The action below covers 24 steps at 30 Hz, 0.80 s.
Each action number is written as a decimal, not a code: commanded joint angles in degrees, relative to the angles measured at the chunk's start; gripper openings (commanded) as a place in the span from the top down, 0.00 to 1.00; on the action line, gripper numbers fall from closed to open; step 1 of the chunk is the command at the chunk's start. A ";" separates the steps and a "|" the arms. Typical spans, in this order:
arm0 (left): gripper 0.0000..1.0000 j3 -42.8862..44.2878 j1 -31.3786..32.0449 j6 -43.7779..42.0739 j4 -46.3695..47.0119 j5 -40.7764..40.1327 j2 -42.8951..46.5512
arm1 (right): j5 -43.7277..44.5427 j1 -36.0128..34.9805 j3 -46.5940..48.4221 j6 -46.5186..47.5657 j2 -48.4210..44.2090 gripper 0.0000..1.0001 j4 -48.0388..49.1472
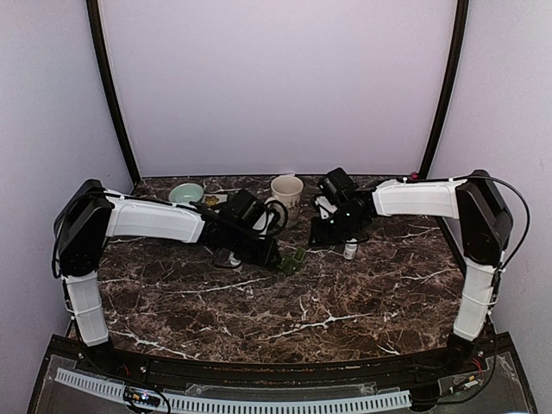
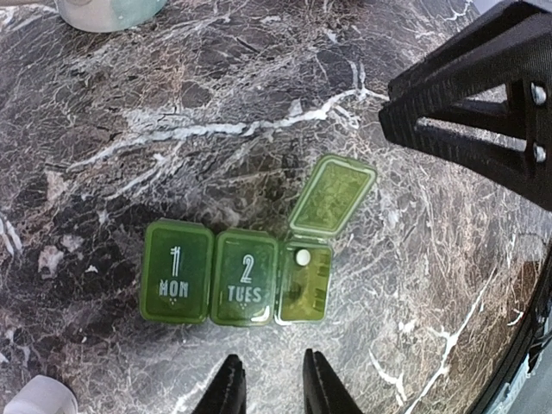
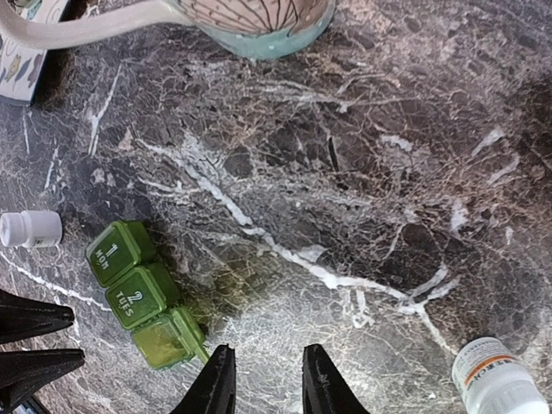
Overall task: Sort the pills into containers
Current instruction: Close the lid of the pill container.
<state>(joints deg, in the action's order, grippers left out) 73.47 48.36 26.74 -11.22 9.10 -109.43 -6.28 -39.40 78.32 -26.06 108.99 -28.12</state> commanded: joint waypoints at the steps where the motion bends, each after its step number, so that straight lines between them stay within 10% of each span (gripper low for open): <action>1: 0.76 2.14 -0.54 0.59 0.56 0.39 -0.80 | -1.77 -0.42 -0.63 -0.66 0.85 0.74 2.60; 24: 0.75 6.74 -0.72 -1.73 -2.14 -3.38 -5.28 | -4.16 -0.42 -0.06 -0.21 2.76 0.74 3.16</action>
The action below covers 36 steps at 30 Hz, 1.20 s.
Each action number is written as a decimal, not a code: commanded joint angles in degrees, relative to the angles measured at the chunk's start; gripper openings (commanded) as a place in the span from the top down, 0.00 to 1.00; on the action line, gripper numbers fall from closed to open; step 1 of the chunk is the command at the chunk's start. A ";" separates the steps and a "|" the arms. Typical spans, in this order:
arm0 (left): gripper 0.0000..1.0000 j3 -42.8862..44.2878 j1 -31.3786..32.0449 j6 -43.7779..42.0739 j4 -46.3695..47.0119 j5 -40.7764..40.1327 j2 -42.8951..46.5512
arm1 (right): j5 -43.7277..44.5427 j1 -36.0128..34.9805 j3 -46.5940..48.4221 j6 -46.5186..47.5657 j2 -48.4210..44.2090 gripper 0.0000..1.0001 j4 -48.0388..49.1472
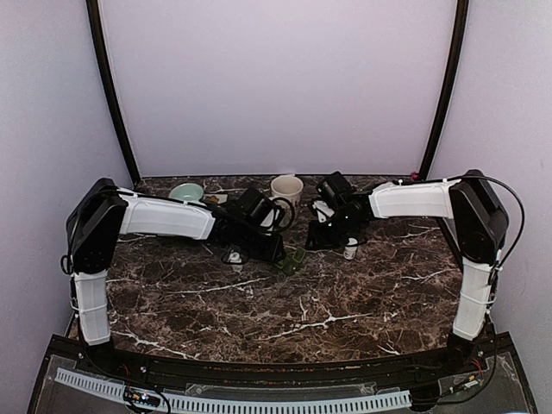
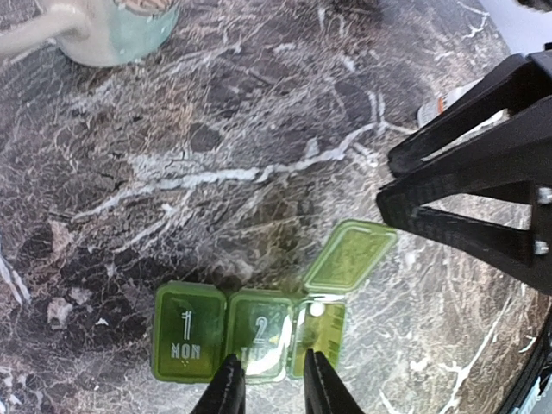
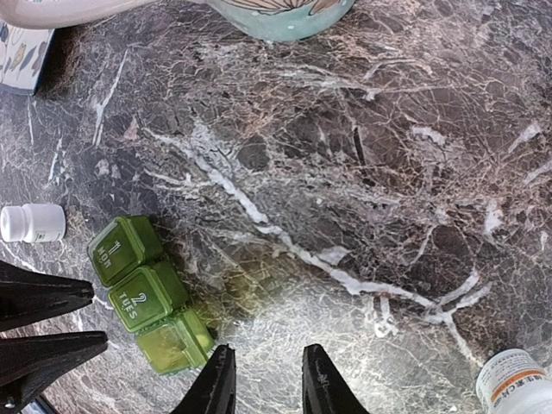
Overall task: Sort the pills into containers
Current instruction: Close the lid of the pill container.
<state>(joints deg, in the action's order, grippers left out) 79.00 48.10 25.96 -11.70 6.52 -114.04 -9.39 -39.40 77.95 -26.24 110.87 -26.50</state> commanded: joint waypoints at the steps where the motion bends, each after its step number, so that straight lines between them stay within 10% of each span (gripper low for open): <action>1: 0.75 1.12 -0.42 -0.99 -1.62 -1.01 -0.97 | -1.23 -0.42 0.35 0.03 0.92 0.74 1.55; 36: 0.76 4.67 -0.63 -3.07 -4.43 -2.78 -4.61 | -6.93 -1.75 -0.16 2.13 -0.38 0.74 1.63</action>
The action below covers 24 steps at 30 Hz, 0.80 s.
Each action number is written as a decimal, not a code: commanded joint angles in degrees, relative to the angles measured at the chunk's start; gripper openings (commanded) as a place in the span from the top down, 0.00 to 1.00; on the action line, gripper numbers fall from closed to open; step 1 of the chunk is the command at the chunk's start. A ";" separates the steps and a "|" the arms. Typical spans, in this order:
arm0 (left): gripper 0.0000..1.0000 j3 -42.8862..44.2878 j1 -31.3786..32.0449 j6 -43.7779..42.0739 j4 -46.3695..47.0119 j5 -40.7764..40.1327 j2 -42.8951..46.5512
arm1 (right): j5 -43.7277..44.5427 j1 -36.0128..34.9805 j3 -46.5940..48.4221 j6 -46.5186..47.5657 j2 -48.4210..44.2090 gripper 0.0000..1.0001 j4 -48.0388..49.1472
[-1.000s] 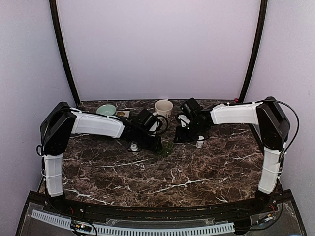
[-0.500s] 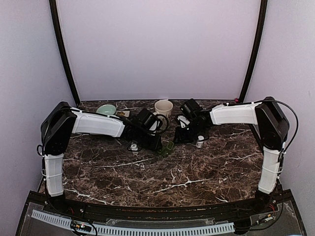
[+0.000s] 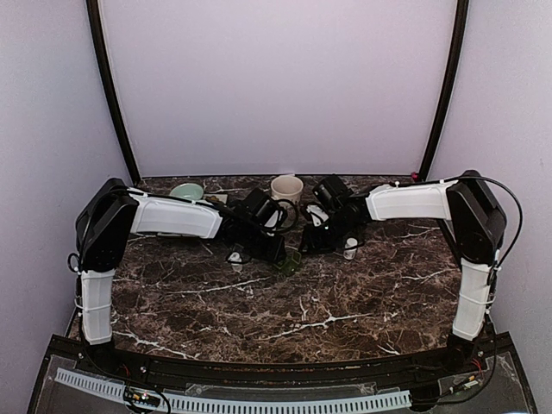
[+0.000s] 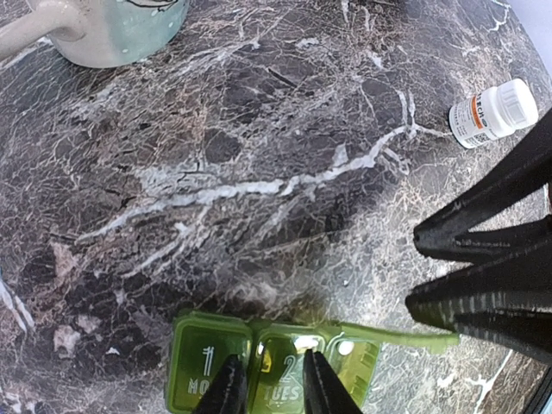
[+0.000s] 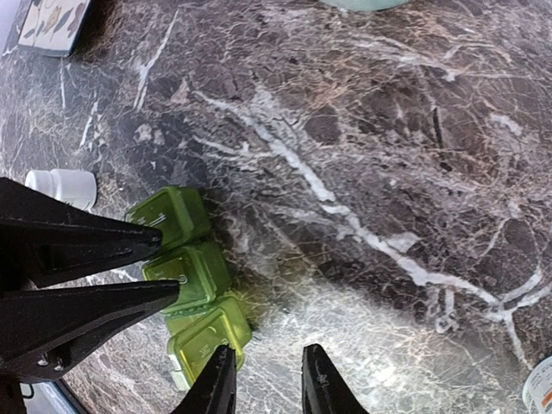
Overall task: Sort the pills into containers
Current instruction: Close the lid of the pill container.
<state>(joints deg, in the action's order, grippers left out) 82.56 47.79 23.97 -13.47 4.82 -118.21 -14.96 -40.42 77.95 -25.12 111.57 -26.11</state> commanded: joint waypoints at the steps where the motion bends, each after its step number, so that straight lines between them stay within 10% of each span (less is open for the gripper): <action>1: 0.76 1.11 -0.33 -1.10 -2.81 -1.09 -0.52 | -1.34 -0.79 -0.25 1.09 -1.25 0.74 1.28; 24: 0.78 1.25 -0.32 -1.27 -4.36 -2.05 -0.88 | -4.40 -2.85 -1.30 2.07 -1.87 0.71 0.53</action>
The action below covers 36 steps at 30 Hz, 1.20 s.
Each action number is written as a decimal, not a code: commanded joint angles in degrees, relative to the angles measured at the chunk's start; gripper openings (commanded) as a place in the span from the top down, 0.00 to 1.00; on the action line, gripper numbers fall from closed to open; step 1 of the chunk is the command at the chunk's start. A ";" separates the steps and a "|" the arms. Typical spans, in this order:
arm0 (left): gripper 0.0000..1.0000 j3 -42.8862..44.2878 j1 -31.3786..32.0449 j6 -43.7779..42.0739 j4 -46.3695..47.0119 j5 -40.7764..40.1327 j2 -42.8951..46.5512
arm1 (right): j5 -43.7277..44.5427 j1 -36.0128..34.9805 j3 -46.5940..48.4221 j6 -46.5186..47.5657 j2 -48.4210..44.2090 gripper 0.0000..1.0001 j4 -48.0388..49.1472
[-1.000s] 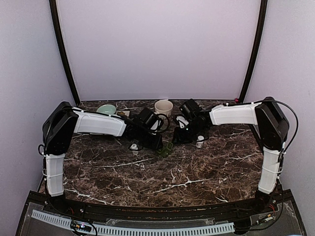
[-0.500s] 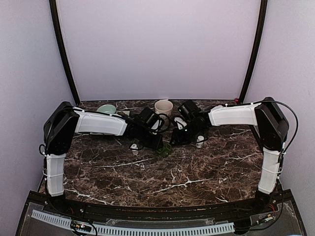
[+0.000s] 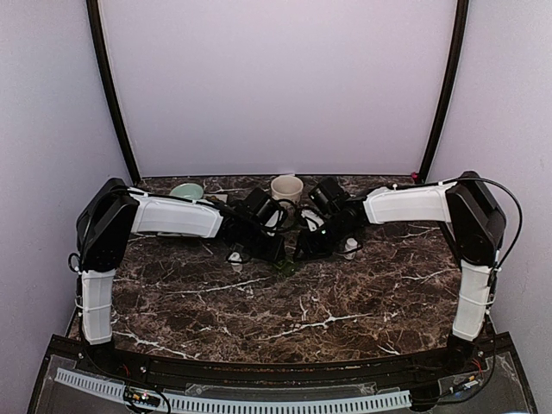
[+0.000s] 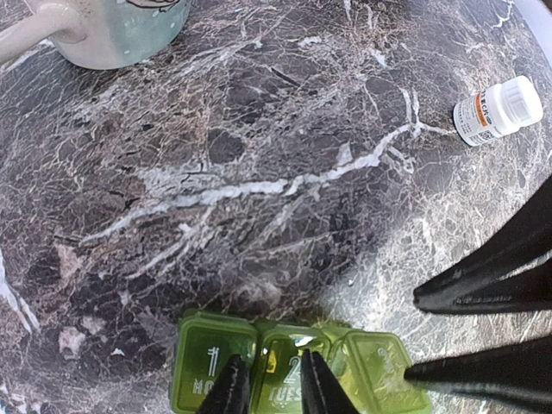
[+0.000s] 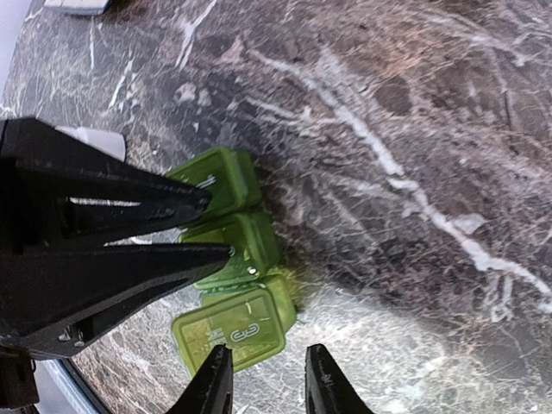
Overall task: Sort the pills into containers
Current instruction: Close the lid of the pill container.
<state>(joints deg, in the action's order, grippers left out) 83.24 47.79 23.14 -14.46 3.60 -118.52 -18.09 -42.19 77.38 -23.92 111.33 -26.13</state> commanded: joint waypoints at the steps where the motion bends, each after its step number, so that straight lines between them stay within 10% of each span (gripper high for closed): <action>1: 0.78 0.62 -0.31 -0.41 -3.43 -0.87 -0.57 | -1.33 -1.17 -0.86 0.84 -1.62 0.70 0.62; 36: 0.79 -0.19 -0.33 -0.35 -3.35 -0.94 -0.05 | -2.74 -2.24 3.66 1.28 5.43 0.61 0.15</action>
<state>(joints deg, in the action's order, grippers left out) 83.31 47.79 23.14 -14.81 3.40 -118.52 -20.32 -43.90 79.20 -23.16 115.24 -25.93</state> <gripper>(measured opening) 0.214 0.387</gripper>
